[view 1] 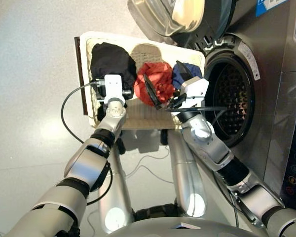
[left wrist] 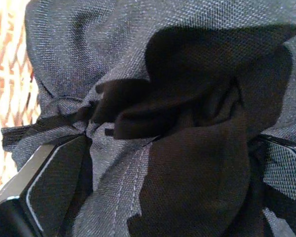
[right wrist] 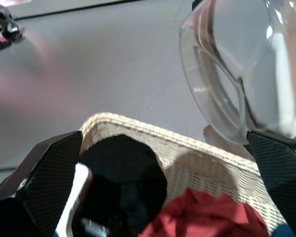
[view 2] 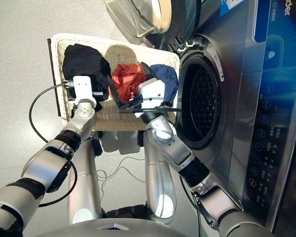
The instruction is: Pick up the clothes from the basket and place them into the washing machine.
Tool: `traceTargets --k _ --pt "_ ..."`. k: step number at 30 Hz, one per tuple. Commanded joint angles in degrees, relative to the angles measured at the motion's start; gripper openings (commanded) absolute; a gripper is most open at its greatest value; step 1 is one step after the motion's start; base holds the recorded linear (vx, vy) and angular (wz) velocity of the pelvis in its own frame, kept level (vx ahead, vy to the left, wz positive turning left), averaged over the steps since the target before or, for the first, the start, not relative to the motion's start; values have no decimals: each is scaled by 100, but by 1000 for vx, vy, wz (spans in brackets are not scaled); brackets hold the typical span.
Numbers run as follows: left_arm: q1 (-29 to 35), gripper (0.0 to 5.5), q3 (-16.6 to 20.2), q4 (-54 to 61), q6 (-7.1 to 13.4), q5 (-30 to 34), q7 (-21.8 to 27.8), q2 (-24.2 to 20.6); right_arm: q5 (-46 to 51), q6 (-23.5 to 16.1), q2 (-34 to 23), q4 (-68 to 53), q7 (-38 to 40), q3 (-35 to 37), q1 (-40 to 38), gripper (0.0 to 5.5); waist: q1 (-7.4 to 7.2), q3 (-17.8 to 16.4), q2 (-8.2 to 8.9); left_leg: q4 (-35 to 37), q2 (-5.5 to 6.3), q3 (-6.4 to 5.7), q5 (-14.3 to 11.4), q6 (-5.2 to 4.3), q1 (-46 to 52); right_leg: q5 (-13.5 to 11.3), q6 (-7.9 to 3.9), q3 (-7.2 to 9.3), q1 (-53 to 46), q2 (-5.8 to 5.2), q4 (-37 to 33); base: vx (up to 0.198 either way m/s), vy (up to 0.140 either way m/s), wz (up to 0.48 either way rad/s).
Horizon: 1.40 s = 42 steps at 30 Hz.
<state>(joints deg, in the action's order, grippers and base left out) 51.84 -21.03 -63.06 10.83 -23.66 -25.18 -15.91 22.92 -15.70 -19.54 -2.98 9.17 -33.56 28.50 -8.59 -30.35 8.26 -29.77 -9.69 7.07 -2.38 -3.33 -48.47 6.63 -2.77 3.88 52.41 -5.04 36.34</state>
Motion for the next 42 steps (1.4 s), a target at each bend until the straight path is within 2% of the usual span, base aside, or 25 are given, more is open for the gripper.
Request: traceTargets --k 1,6,7,9,15,22,23,24,26,27,30,31,32,33,35,37,38,39,41,42 --pt "282 550 206 -216 59 -98 -19 -128 122 -518 -55 -858 -158 28 -93 550 -23 56 58 -865 -366 -282 -567 -233 -67 -180 -429 -510 -184 -106 -5 0 0 0" --pt "401 550 279 -409 4 -181 65 -181 375 -520 -113 -920 -292 30 -160 550 -49 56 98 -876 -387 -284 -557 -232 -108 -196 -448 -533 -138 -87 -16 0 0 0" --pt "427 298 290 -431 -3 -159 76 -188 344 -510 -129 -927 -305 19 -145 550 -57 56 103 -874 -388 -277 -556 -233 -111 -197 -450 -537 -132 -81 -20 0 0 0" --pt "437 0 300 -448 0 -174 96 -173 330 -518 -140 -921 -310 16 -135 550 -70 56 101 -877 -393 -286 -549 -235 -117 -209 -452 -536 -129 -91 -27 0 0 0" --pt "387 0 278 -426 7 -181 165 -102 621 -540 -139 -962 -473 9 -127 550 -61 56 74 -793 -374 -270 -496 -232 -55 -257 -447 -529 -194 -118 -107 0 0 0" --pt "205 0 190 -215 50 -95 200 0 622 -507 -176 -798 -448 26 -180 550 -18 56 19 -456 -269 -155 -389 -200 236 -414 -466 -570 -469 -160 -466 3 9 1" --pt "60 0 169 -20 98 -101 187 45 522 -494 -222 -704 -366 66 -202 550 17 56 -33 -172 -202 -66 -305 -185 423 -522 -485 -594 -600 -186 -682 0 0 0" --pt "55 0 169 -17 97 -100 186 46 521 -494 -222 -704 -366 65 -206 550 19 56 -27 -156 -200 -59 -299 -185 438 -526 -485 -599 -608 -188 -691 27 58 -21" --pt "-286 0 17 641 236 18 166 64 159 -422 -253 -403 -122 199 -228 550 97 56 -137 266 -65 63 -151 -161 753 -708 -534 -610 -918 -241 -1127 44 64 -113" --pt "-294 0 16 647 233 20 163 64 158 -422 -251 -403 -121 197 -233 550 99 56 -132 280 -63 69 -146 -161 767 -711 -535 -614 -927 -242 -1135 56 63 -153" --pt "-1282 0 -129 2314 491 227 205 -43 -557 -293 -228 177 350 615 -294 550 262 56 -353 994 164 143 82 -101 1401 -945 -601 -606 -1572 -369 -1823 92 69 -79" --pt "-1292 0 -129 2321 487 230 203 -44 -559 -293 -226 176 351 612 -299 550 262 56 -349 1008 167 146 87 -101 1416 -947 -601 -607 -1584 -371 -1832 87 60 -3" --pt "-1736 0 -97 3033 548 388 254 -155 -702 -199 -224 516 375 763 -308 550 342 56 -450 1307 271 190 164 -89 1725 -1050 -638 -597 -1907 -431 -2148 79 54 41" --pt "-1938 0 -88 3430 566 527 315 -266 -716 -167 -220 640 381 833 -348 550 379 56 -480 1463 328 215 209 -97 1881 -1100 -653 -590 -2061 -472 -2281 105 68 51" --pt "-2270 0 -17 4056 592 676 415 -410 -874 -52 -250 815 412 995 -425 550 446 56 -556 1794 439 215 322 -116 2195 -1183 -682 -523 -2394 -539 -2579 38 21 31" --pt "-2392 0 24 4302 589 758 465 -484 -943 -17 -256 904 439 1057 -445 550 465 56 -581 1942 497 218 396 -115 2312 -1238 -694 -501 -2521 -565 -2711 0 0 0" --pt "-2647 0 147 4872 592 887 567 -651 -1178 137 -265 1021 487 1187 -495 550 518 56 -646 2133 538 192 451 -116 2528 -1279 -696 -448 -2743 -612 -2859 59 2 74" --pt "-2667 0 152 4892 581 889 568 -655 -1181 140 -260 1019 487 1183 -503 550 511 56 -643 2157 542 188 463 -116 2550 -1285 -697 -441 -2767 -615 -2879 62 -2 76" --pt "-2830 0 308 5558 594 1003 707 -894 -1898 534 -317 1176 490 1225 -370 550 580 70 -704 2341 568 197 526 -113 2750 -1302 -713 -409 -2944 -629 -2994 0 0 0" --pt "-2843 0 320 5576 583 1003 710 -900 -1907 539 -309 1177 493 1218 -365 550 579 57 -697 2360 569 203 533 -113 2777 -1303 -714 -414 -2961 -629 -2999 0 0 0"
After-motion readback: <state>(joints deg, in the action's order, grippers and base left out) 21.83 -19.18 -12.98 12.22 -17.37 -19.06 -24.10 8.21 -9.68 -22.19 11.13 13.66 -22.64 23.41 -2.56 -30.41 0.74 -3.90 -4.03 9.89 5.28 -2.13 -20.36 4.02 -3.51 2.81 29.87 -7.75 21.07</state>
